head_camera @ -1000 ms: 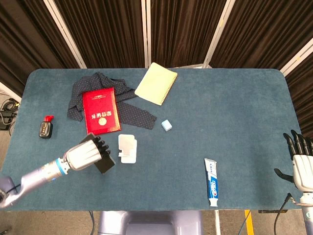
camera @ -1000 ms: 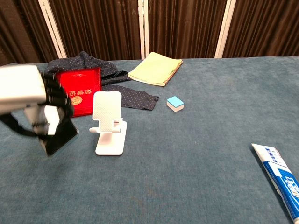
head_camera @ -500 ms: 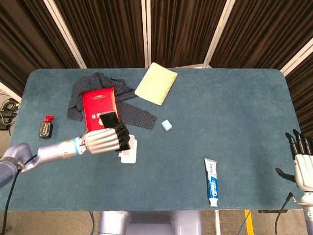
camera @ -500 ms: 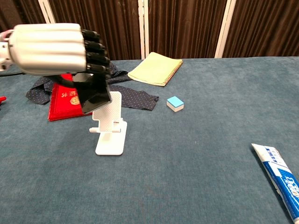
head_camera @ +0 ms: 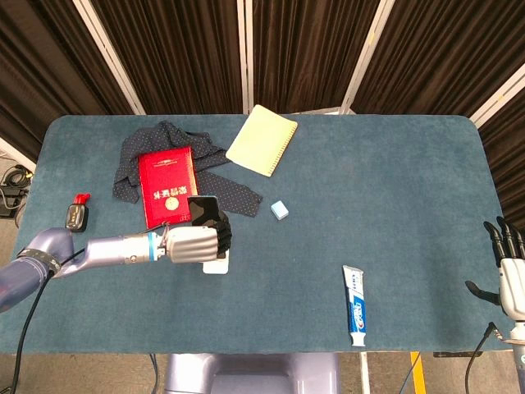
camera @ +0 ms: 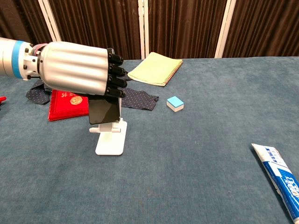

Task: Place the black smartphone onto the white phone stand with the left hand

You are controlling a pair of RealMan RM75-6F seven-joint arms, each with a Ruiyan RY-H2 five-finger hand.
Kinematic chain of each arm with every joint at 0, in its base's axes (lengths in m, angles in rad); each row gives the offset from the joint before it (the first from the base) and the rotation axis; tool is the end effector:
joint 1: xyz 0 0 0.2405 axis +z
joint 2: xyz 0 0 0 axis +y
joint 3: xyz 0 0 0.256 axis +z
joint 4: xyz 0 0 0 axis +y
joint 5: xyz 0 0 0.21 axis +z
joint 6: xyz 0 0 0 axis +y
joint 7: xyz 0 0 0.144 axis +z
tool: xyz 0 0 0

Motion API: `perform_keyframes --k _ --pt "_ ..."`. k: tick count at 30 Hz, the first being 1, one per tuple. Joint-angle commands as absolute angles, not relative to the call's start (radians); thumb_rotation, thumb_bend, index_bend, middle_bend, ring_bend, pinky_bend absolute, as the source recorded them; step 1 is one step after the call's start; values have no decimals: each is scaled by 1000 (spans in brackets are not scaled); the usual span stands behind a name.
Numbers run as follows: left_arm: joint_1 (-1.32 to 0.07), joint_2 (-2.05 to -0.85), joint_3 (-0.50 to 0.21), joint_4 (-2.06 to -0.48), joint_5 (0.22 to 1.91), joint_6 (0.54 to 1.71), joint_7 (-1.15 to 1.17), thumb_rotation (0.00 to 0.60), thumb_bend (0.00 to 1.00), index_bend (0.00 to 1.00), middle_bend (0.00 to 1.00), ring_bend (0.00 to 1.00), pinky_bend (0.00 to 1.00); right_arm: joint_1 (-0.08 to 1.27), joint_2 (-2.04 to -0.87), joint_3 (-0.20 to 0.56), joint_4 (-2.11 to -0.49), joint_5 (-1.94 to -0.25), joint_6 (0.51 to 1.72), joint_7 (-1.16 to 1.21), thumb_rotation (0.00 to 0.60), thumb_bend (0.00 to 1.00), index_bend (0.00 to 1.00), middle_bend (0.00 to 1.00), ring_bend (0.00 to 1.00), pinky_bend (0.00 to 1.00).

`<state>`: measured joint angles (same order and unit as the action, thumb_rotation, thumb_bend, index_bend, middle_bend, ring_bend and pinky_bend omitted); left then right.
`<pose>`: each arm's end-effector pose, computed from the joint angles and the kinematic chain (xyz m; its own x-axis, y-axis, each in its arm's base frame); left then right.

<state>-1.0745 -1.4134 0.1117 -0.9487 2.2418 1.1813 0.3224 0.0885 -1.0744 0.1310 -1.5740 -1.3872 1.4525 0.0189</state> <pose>-0.1163 0.3709 0.0243 0.5699 -0.7724 0.2802 -0.5251 -0.6047 -0.5989 -0.3296 -0.1990 0.1927 0.4343 0.0567 0.8990 -0.8983 0.1013 0.4276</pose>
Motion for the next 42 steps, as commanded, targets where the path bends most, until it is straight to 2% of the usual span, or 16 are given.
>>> perform_keyframes --k 1,16,32,37,42 --pt "-1087 -1414 116 -973 2235 1156 342 600 0 524 376 398 360 87 -1072 132 -1574 -1386 1453 26 600 0 0 0 0 0" --pt "-1113 -1391 134 -1031 2211 1084 395 600 0 520 370 393 357 85 -1063 132 -1566 -1389 1453 57 600 0 0 0 0 0" --pt "-1121 -1390 156 -1042 2200 1078 413 600 0 506 356 377 346 84 -1062 132 -1568 -1390 1454 58 600 0 0 0 0 0" --pt "-1122 -1395 161 -1044 2196 1076 418 600 0 482 325 346 329 83 -1060 133 -1569 -1390 1455 64 600 0 0 0 0 0" --pt "-1126 -1395 167 -1047 2196 1074 422 600 0 390 210 234 276 81 -1058 133 -1569 -1391 1458 69 600 0 0 0 0 0"
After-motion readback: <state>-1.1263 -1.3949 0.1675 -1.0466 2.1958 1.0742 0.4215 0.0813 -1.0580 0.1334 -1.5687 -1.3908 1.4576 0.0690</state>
